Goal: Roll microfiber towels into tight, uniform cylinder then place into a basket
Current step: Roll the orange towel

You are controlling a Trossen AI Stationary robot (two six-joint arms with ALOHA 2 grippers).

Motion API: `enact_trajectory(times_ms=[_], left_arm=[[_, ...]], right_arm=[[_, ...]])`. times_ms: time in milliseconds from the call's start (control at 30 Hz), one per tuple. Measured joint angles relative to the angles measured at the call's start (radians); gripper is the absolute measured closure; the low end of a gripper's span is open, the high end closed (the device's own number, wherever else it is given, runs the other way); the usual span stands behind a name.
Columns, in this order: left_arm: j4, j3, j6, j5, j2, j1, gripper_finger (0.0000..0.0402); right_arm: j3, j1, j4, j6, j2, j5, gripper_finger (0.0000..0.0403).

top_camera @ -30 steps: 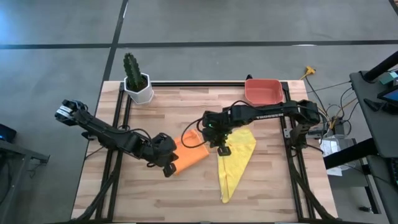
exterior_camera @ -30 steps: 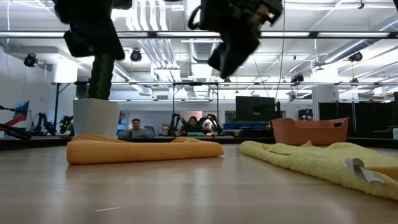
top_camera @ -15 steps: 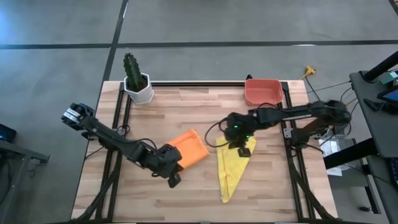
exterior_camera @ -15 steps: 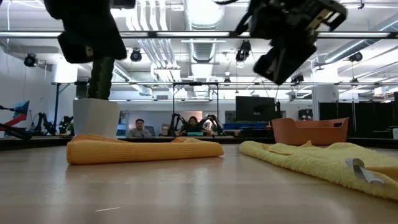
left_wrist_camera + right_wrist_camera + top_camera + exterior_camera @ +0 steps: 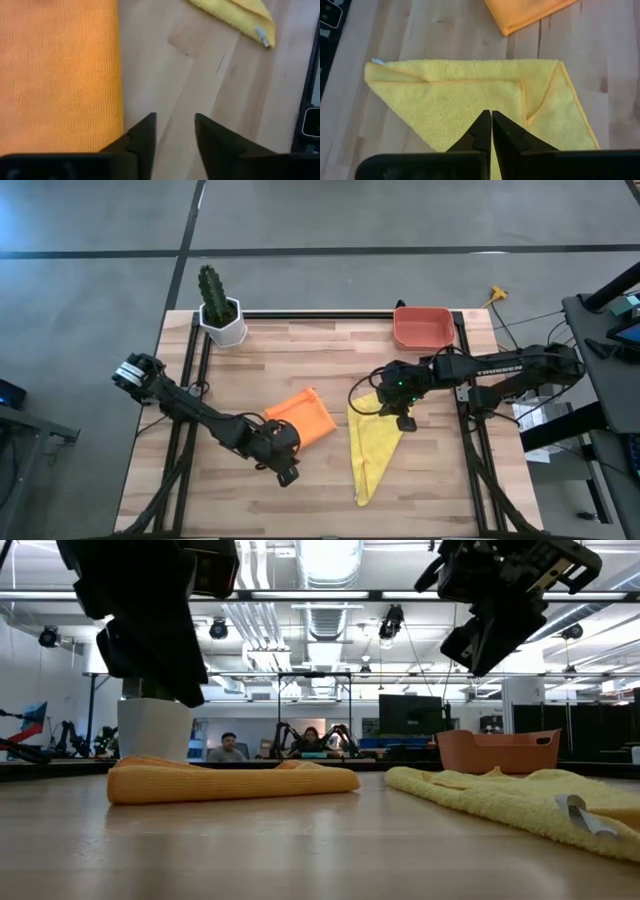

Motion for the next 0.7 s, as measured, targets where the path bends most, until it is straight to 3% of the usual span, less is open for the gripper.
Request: enact_trajectory(times_ms=[233, 500, 700], left_arm=[[-0.047, -0.004, 0.069, -0.023, 0.007, 0.000, 0.0211], [-0.034, -0.005, 0.172, -0.023, 0.014, -0.001, 0.0195], [-0.005, -0.027, 0.234, -0.022, 0.011, -0.014, 0.0195]], right_arm=[[0.000, 0.000, 0.039, -0.027, 0.018, -0.001, 0.0394], [-0.001, 0.017, 0.271, -0.233, 0.042, -0.037, 0.0390], [-0.001, 0.025, 0.354, -0.299, 0.089, -0.116, 0.0331]])
